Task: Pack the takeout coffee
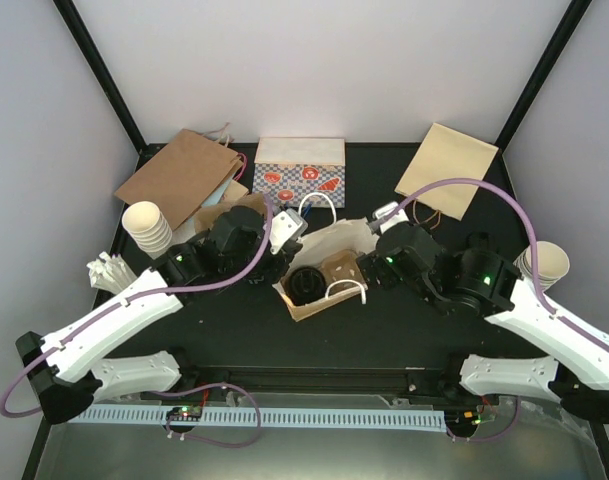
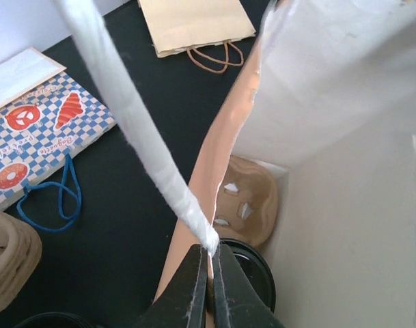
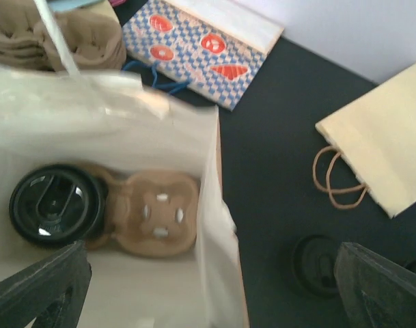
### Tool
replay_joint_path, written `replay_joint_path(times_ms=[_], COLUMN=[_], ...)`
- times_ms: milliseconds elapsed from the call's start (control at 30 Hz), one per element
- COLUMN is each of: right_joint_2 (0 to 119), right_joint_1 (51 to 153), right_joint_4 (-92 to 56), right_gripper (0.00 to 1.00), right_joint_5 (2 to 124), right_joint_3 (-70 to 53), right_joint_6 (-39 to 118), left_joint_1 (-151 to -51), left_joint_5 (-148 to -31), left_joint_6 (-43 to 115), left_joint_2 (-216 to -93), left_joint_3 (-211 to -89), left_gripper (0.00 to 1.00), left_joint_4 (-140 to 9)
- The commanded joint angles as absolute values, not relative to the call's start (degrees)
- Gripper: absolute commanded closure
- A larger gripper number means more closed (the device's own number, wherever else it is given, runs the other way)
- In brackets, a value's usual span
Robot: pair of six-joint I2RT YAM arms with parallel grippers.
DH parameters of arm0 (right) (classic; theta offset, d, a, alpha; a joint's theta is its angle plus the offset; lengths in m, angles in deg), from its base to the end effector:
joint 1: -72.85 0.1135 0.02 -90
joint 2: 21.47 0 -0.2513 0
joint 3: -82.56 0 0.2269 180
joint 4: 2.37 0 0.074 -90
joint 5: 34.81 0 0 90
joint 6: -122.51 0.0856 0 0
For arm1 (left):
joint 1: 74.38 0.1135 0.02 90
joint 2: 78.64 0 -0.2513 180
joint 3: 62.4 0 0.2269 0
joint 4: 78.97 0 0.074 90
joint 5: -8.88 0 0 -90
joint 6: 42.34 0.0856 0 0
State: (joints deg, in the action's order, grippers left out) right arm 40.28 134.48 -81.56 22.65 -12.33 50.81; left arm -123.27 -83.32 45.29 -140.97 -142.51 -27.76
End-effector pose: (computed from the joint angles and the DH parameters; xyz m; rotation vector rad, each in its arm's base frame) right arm 0.1320 0.1475 0.3537 -0.5737 2.1489 0.0784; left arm 0.1635 -0.1924 0.3175 0.8925 2.0186 -0.5519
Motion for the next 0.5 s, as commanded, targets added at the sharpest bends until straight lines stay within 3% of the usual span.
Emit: replay_joint_path(times_ms=[0,233,467], right_joint_2=[35.7,30.0,24.2], right_joint_1=[134.3,134.3,134.3], right_joint_4=[-84.4,-83.7,-82.8], right_gripper=[0.0,0.0,0.0], right_joint_5=[26.6,33.6,25.6], right_joint_3=[-9.6,-6.8,-8.9], right_joint_6=[56.2,55.1,57.7], left_joint_1=[-124.7,-130.8,-142.1], left_joint_5=[-82.9,-79.3,-70.9], left_joint_6=[51.1,53.3,52.6], left_joint_2=[-138.1,-136.0,-134.9], left_joint_3=[-140.8,-139.0,-138.0], left_gripper=[0.98,0.98,0.98], left_joint_4=[-34.6,-33.5,-30.9])
